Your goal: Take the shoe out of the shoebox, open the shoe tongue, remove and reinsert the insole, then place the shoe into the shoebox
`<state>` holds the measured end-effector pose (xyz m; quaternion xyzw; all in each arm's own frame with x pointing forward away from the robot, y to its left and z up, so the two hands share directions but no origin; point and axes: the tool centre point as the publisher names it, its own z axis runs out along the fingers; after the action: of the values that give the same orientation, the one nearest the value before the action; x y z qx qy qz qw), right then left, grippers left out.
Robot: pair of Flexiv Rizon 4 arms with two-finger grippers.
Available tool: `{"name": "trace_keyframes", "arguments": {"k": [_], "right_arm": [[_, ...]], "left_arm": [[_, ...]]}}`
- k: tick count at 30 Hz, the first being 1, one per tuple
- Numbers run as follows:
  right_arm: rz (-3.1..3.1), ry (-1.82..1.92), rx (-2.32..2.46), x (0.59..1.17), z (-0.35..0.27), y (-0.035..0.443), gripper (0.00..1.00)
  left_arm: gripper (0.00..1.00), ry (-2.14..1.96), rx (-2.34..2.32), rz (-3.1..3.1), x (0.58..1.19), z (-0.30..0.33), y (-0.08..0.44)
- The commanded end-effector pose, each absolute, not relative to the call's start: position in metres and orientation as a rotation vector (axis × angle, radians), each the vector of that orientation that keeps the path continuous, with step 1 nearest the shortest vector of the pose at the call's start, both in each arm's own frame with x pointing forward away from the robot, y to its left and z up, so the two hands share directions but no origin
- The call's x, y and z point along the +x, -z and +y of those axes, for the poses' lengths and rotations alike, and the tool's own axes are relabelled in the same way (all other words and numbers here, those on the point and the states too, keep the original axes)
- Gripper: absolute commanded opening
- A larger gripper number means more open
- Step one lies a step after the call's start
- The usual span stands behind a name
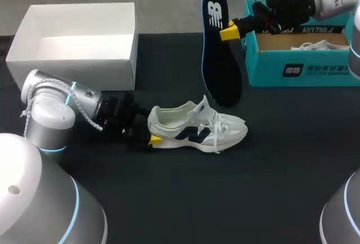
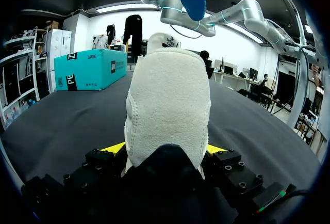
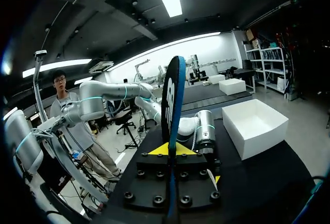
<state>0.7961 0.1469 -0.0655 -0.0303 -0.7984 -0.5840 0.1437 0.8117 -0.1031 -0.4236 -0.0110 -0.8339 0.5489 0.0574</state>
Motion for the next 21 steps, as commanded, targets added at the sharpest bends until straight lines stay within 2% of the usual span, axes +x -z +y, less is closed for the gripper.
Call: {"name": "trace_keyframes", "arguments": {"k": [1, 6, 21], "right_arm": [[-2.34, 1.701, -0.135, 0.791, 0.146, 0.065, 0.0], [-2.34, 1.701, -0.135, 0.791, 0.146, 0.065, 0.0], [-2.248, 1.684, -0.431, 0.736, 0.134, 0.029, 0.0]], "left_arm": [[0.0, -1.662, -0.033, -2.529, 0.811, -0.103, 0.424], [0.0, -1.662, -0.033, -2.529, 0.811, -0.103, 0.424], [0.0, -1.662, -0.033, -2.529, 0.811, -0.103, 0.424]]}}
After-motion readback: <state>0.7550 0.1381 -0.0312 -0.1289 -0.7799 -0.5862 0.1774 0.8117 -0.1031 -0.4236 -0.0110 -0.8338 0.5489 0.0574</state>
